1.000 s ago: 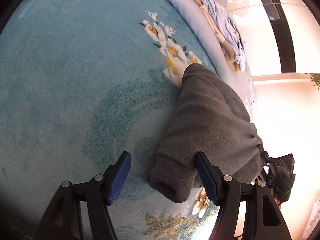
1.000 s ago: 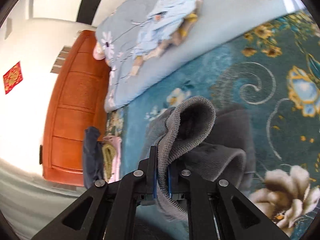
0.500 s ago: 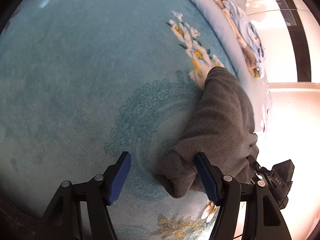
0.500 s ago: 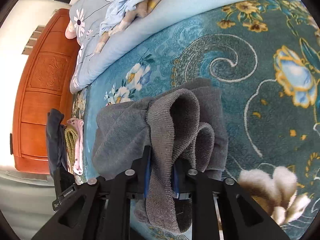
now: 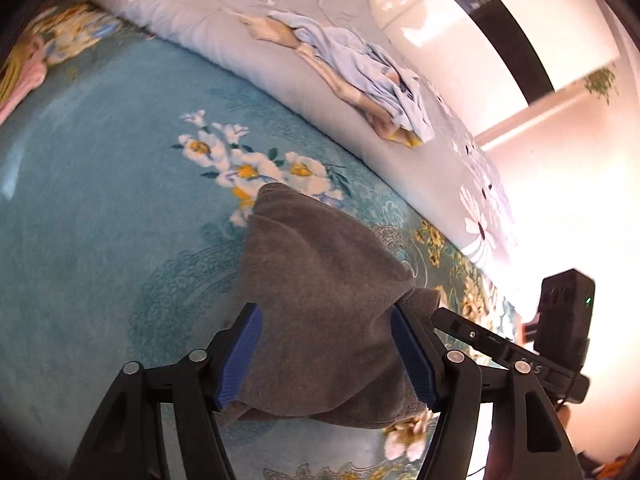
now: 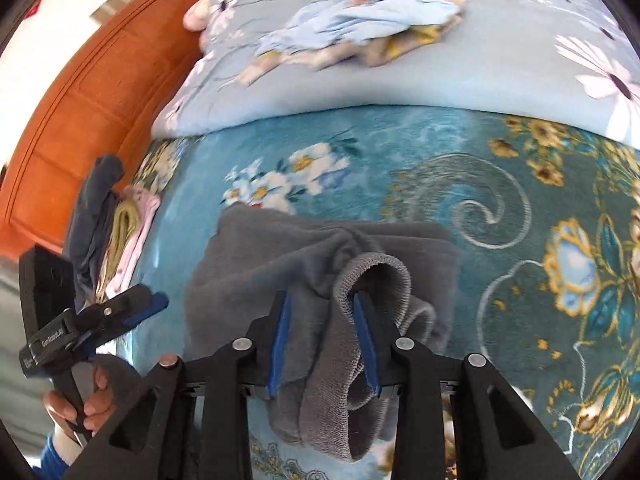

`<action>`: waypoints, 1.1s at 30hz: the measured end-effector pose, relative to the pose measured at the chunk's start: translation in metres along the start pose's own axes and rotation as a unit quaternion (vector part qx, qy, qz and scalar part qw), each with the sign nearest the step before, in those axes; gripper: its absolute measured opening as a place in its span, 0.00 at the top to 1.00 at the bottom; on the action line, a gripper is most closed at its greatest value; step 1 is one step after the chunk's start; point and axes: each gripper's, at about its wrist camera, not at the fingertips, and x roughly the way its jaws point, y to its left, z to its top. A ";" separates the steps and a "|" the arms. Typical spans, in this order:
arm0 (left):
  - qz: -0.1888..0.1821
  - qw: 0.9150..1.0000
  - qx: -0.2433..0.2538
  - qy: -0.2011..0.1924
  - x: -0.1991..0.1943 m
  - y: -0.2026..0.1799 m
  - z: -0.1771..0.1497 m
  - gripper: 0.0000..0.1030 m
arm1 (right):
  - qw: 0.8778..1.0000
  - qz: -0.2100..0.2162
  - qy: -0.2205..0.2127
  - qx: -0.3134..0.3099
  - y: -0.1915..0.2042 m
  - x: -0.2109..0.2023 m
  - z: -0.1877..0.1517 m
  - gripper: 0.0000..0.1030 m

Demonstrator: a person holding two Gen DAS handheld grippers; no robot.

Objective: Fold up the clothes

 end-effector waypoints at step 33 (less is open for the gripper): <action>-0.033 0.995 -0.081 0.049 0.026 0.041 -0.023 0.27 | 0.993 0.030 -0.012 0.110 -0.051 0.018 -0.009 0.63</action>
